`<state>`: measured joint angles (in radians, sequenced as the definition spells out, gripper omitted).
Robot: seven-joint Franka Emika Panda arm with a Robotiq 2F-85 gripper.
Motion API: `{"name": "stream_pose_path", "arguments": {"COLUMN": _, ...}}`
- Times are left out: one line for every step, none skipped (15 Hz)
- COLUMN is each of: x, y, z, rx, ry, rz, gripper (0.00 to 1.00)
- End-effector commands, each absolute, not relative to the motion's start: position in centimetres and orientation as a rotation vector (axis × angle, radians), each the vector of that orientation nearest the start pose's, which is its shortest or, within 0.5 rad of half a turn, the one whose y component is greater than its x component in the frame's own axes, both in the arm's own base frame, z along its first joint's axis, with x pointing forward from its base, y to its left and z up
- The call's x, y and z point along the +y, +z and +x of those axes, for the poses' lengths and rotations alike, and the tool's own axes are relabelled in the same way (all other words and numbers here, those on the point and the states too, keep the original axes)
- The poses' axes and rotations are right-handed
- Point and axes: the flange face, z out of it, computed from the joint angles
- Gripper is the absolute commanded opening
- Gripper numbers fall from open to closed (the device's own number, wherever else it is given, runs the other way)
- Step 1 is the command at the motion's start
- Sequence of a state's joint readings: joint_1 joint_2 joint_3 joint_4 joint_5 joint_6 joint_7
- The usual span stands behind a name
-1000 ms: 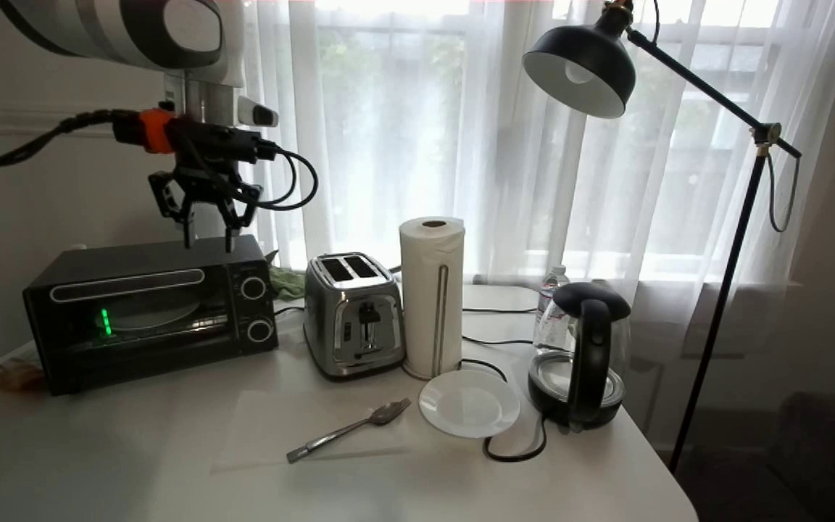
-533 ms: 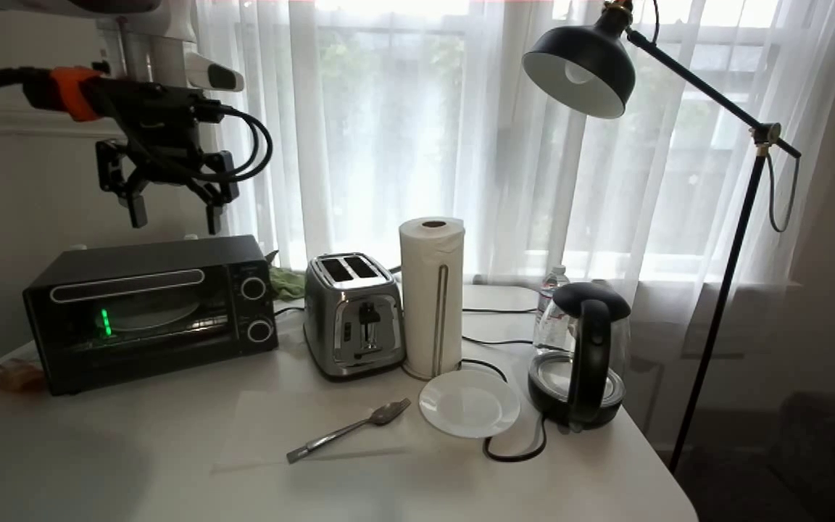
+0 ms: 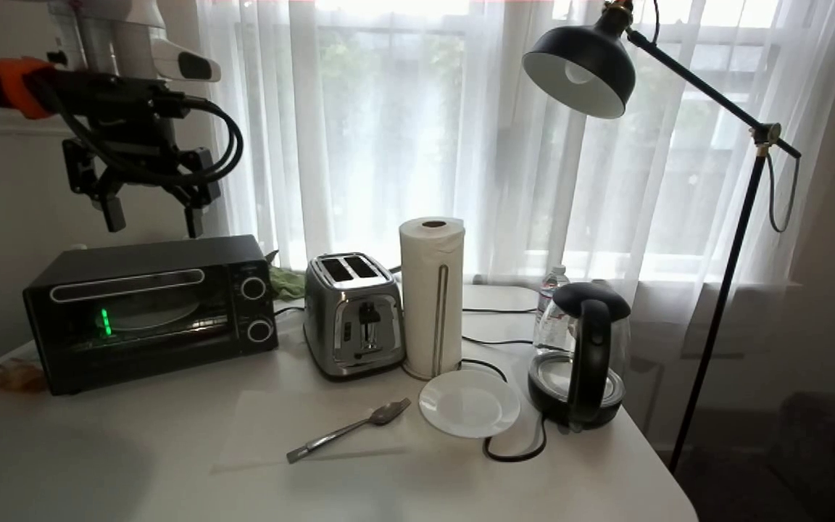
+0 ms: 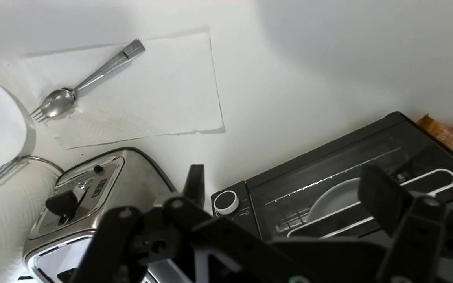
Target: Turn the top knob on the toaster oven to the right
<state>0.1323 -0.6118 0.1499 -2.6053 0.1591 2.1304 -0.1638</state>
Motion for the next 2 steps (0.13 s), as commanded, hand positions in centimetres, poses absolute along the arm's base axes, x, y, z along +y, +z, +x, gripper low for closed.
{"name": "stream_pose_path", "arguments": {"x": 11.12, "y": 46.05, "z": 35.63, "rx": -0.533, "ry": -0.201, "rz": -3.028, "gripper": 1.00}}
{"name": "stream_pose_path", "arguments": {"x": 11.10, "y": 46.02, "z": 35.62, "rx": -0.532, "ry": -0.200, "rz": -3.028, "gripper": 1.00}}
